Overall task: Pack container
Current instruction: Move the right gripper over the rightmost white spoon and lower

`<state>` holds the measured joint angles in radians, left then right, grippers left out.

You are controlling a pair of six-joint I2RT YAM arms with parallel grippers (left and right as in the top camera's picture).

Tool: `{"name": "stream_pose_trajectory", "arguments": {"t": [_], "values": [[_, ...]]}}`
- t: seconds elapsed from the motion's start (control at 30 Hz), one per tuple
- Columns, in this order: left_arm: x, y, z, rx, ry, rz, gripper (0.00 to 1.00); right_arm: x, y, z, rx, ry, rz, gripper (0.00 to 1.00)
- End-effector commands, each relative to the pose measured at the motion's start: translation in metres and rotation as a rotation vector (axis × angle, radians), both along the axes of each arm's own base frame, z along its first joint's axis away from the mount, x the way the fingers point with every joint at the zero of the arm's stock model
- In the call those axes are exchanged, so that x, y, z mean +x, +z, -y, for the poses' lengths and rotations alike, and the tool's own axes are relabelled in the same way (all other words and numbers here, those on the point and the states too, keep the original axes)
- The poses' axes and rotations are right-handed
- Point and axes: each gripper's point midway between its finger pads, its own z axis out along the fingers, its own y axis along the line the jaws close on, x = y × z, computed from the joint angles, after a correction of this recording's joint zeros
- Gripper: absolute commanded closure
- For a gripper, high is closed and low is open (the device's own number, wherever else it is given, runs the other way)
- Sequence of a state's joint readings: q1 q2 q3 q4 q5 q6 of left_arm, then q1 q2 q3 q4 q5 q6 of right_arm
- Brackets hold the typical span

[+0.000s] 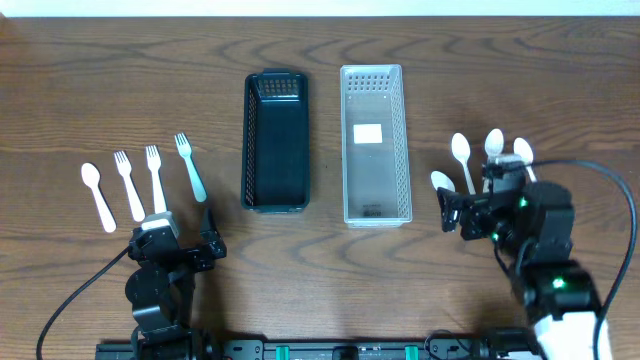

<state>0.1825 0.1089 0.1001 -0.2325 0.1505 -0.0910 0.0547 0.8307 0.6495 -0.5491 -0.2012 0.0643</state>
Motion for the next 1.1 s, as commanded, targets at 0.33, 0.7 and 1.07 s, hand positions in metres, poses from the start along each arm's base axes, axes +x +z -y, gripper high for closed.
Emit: {"name": "stream_pose_trajectory", "arguments": {"t": [0.33,0.7,1.07], "values": [[-0.013,-0.041,0.001,-0.132,0.052,-0.205,0.02,0.042,0.028,0.054,-0.105,-0.122,-0.200,0.01],[-0.014,-0.047,0.001,-0.137,0.053,-0.240,0.02,0.039,-0.010,0.138,-0.143,-0.325,-0.475,0.01],[-0.014,-0.047,0.001,-0.137,0.053,-0.240,0.02,0.062,-0.050,0.160,-0.297,-0.002,-0.616,0.01]]}}
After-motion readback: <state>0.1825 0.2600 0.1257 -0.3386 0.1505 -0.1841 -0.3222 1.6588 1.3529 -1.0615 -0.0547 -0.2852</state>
